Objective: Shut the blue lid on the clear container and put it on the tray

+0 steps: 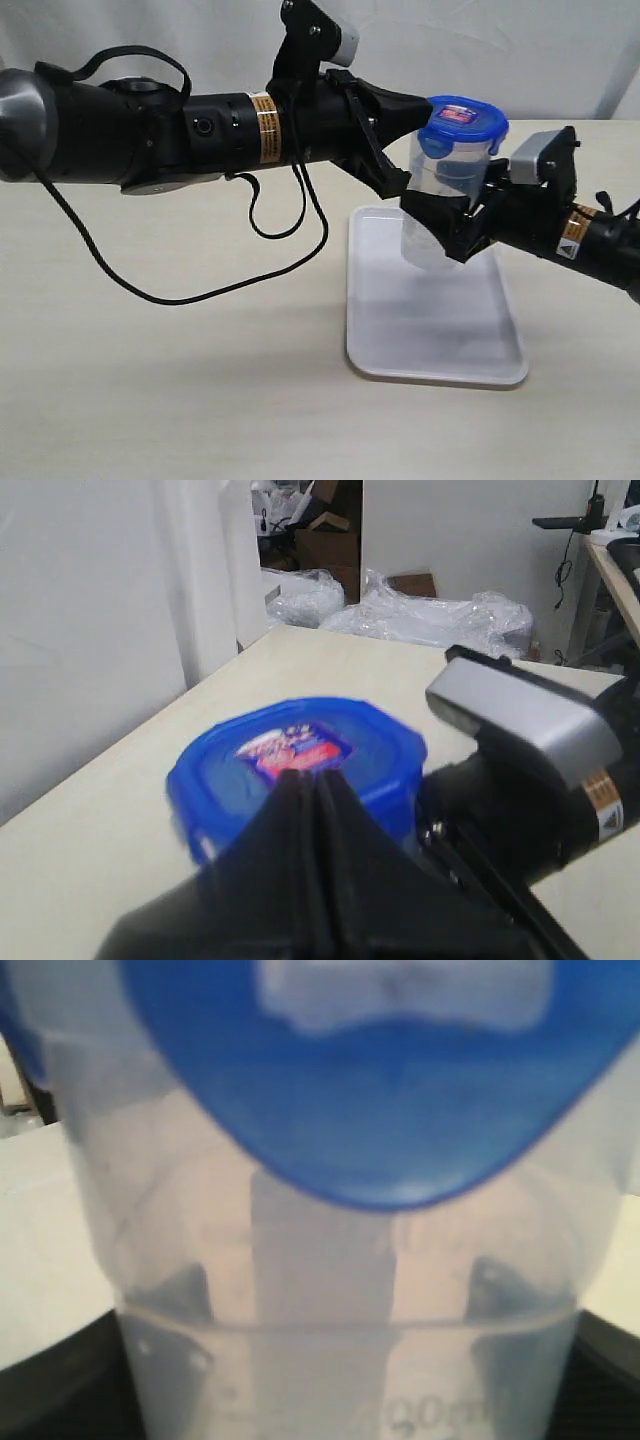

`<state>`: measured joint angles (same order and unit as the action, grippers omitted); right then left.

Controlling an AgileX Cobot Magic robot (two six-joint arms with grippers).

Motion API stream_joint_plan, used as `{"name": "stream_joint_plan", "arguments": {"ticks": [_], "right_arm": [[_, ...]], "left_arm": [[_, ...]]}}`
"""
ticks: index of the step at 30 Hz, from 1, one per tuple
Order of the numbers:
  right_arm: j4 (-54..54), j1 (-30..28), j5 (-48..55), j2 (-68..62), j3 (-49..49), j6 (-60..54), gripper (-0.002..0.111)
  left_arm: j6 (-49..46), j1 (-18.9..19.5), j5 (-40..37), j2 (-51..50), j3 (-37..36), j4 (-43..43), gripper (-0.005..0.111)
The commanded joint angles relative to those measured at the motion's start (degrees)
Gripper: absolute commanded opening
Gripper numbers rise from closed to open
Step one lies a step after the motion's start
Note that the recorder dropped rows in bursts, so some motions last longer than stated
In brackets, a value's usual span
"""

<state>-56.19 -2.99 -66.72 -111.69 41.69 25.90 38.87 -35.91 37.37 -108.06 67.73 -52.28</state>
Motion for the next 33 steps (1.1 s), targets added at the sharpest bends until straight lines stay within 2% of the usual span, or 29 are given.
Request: {"name": "stream_joint_plan", "arguments": {"ticks": [1,5,14,27,31,33], "right_arm": [[-4.7,-4.9,-3.2,-3.6,0.2,-4.1,0.004],[-5.2,-5.1,-3.2,-8.0,0.9,-7.6,0.004],[-20.6,-4.8,-3.2,-14.9,8.1,-8.3,0.004],[-19.7,-3.7,-3.2,-12.0,8.3,-8.3,0.004],[-19.7,-2.3,-3.2,-10.8,8.3,-8.3,0.004],[-19.4,-1.9,-3.2,-9.8,8.3,-8.3,0.004]], "left_arm": [[-0.4,-0.1,-0.6,-0.7,0.4,0.6,0.0],[-0.4,-0.1,0.2,-1.5,0.4,0.6,0.0],[-1.2,-0.1,0.9,-2.4,0.4,0.5,0.0],[1.0,-0.1,-0.7,-4.3,0.4,0.6,0.0],[1.4,-1.7,-1.0,-7.2,0.6,0.0,0.0],[1.6,-3.3,-5.2,-8.6,2.6,-1.3,0.0]]}}
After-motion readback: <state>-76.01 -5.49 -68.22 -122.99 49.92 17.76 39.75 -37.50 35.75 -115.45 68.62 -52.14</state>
